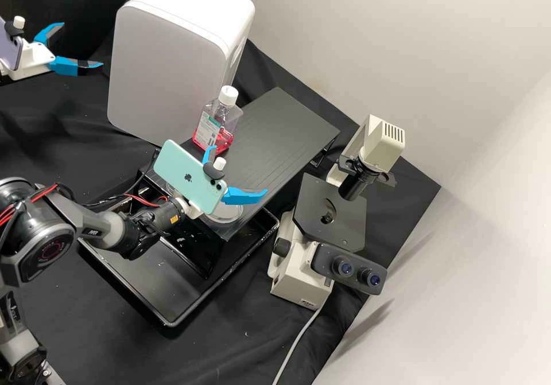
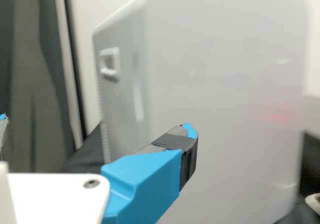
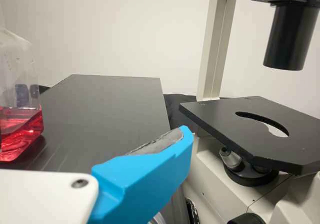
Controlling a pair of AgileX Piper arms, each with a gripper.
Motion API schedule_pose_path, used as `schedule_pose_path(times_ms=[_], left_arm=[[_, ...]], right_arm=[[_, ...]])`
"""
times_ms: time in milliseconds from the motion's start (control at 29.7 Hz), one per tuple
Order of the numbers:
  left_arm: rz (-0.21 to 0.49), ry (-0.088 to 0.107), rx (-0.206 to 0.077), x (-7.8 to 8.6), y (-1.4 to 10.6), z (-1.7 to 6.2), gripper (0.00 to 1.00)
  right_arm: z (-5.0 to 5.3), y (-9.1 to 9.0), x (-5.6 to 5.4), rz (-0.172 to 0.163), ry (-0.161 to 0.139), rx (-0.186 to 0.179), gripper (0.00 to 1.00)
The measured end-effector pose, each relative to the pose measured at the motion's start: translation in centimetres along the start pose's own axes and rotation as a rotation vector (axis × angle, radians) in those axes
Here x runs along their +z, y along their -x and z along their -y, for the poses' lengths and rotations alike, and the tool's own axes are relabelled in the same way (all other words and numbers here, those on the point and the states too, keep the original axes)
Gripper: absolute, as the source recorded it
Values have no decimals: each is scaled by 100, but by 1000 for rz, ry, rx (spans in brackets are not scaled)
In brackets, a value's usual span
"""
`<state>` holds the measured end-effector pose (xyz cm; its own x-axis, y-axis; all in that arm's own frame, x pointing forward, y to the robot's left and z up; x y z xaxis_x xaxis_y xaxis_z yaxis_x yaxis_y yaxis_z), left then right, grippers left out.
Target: Place the lid on the petri dish
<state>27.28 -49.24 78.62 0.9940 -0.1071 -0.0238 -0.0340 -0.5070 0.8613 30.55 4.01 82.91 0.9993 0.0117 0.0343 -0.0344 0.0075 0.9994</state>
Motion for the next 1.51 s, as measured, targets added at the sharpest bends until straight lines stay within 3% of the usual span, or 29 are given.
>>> schedule_pose_path(times_ms=[134,235,370,437,572,706,1177,1378,1513], left_arm=[[59,14,30,169,129,74,100],[87,21,18,255,216,138,100],[109,34,-31,360,335,268,100],[130,33,-72,428,405,362,100],[191,18,-150,576,525,537,100],[241,4,-196,682,597,644,100],[280,-2,-245,766,718,742,100],[292,31,-261,815,770,762,100],[288,37,-276,817,818,784,100]], right_arm=[[0,0,0,0,0,0,100],[0,0,0,0,0,0,100],[0,0,0,0,0,0,100],[0,0,0,0,0,0,100],[0,0,0,0,0,0,100],[0,0,0,0,0,0,100],[0,0,0,0,0,0,100],[0,0,0,0,0,0,100],[0,0,0,0,0,0,100]])
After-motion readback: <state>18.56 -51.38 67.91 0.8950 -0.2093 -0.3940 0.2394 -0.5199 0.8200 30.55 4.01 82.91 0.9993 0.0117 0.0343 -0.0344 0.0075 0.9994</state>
